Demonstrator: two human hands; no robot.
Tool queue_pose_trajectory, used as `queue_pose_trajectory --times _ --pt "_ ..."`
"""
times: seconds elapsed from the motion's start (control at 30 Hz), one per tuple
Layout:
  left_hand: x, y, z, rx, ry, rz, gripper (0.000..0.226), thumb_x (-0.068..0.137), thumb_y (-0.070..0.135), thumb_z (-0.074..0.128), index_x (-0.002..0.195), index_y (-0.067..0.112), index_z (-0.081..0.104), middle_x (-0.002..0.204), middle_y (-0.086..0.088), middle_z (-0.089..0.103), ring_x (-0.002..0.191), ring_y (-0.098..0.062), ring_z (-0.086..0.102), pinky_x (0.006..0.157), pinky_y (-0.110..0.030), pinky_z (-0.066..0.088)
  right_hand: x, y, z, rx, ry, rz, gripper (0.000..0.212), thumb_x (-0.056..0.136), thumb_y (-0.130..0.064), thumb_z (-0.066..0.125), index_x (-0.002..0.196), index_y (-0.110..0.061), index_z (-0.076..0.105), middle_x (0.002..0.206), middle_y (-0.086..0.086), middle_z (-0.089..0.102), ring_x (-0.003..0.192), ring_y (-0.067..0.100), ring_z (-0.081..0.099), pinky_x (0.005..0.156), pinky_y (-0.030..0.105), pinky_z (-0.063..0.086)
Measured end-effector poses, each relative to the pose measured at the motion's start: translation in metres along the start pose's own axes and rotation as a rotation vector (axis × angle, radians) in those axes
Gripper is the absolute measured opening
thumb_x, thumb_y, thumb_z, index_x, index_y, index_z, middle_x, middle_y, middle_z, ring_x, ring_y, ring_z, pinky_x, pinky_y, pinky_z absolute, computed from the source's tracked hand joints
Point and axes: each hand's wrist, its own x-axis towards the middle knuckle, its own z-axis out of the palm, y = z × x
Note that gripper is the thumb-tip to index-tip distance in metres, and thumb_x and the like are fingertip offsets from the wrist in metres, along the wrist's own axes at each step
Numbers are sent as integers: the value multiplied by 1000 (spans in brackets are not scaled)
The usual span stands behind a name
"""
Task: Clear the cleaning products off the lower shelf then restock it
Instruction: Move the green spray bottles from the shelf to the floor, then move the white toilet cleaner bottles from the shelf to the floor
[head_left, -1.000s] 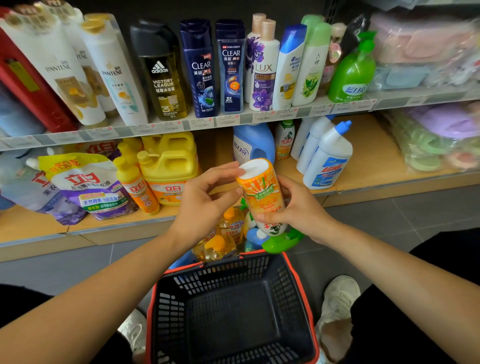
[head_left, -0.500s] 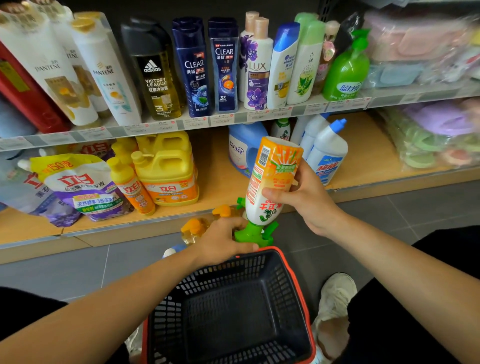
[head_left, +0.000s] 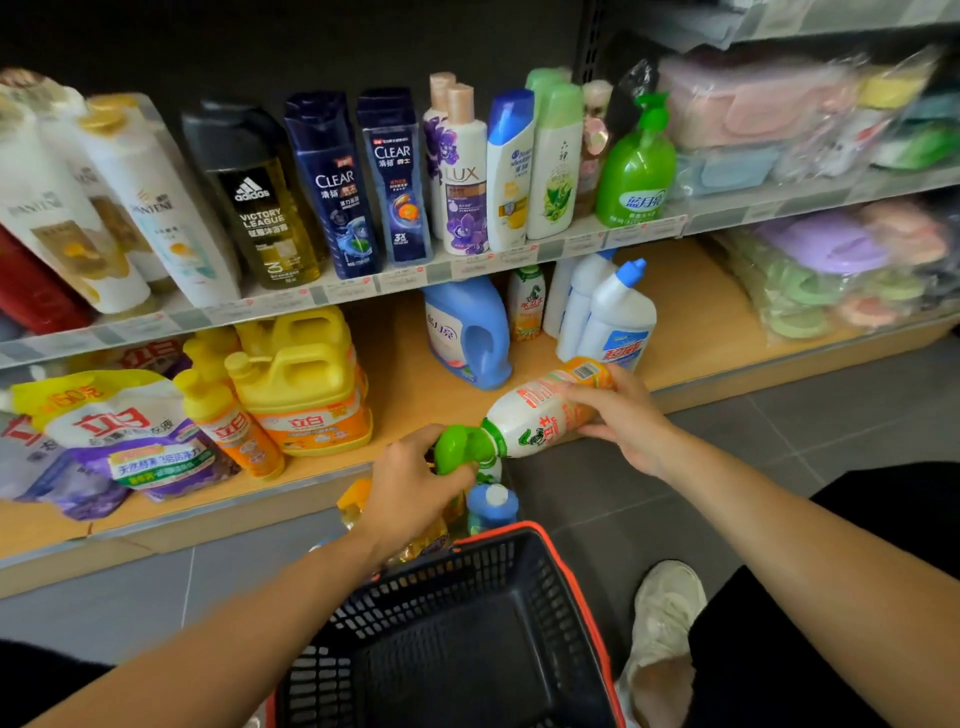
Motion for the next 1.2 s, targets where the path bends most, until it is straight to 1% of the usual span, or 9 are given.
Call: queue_pose_trajectory --times 0.07,0.2,0.37,0.6,0.73,0.83,0.93,1.07,1.2 --pt "6 8 2 -19 27 9 25 82 20 79 95 37 66 79 14 68 72 -8 62 61 -24 48 3 9 -7 -102 -11 59 48 85 -31 79 126 -22 58 123 4 68 110 25 67 92 46 58" --pt "23 19 6 -26 30 48 26 86 19 79 104 31 65 84 10 71 73 -14 66 62 -33 53 9 17 -17 -335 -49 142 59 89 -51 70 137 -23 52 126 8 64 99 27 70 85 41 61" --pt "59 21 39 74 17 105 25 81 26 83 104 22 75 89 2 73 78 -14 65 65 -30 51 16 18 -32 -790 -25 -66 51 87 -33 76 130 -9 64 127 8 67 117 23 62 97 37 52" --pt "87 -20 93 160 -156 36 36 74 29 86 109 26 75 103 4 74 91 -15 66 75 -24 47 55 -12 -53 -606 221 -102 47 83 -23 80 126 -14 62 119 7 67 108 25 65 93 42 55" --pt "93 -36 118 202 -184 7 40 70 34 88 107 27 76 106 3 75 95 -18 67 83 -31 51 91 -49 -69 -483 354 -207 74 84 -19 80 147 -15 43 136 6 58 119 20 58 87 28 46" --pt "97 -45 130 256 -203 -31 39 71 40 87 106 29 75 102 6 74 93 -16 66 80 -31 51 115 -69 -69 -441 352 -229 81 84 -25 79 153 -19 36 140 6 55 123 20 56 94 31 47" --pt "100 -52 138 360 -290 -57 37 73 42 84 106 29 73 100 6 74 95 -18 67 77 -33 52 130 -76 -62 -415 329 -234 65 85 -29 78 143 -22 48 131 1 63 116 20 60 98 42 54" --pt "104 -53 142 452 -409 -41 45 76 39 82 118 28 69 113 3 72 106 -22 65 85 -35 52 134 -75 -60 -437 351 -275 28 87 -24 75 110 -22 61 112 7 68 103 29 66 91 50 56" --pt "107 -51 132 406 -491 -11 60 79 31 82 136 25 62 134 2 66 122 -19 61 104 -35 47 127 -75 -60 -528 304 -299 25 86 -21 76 108 -12 69 104 13 71 99 34 68 89 51 56"
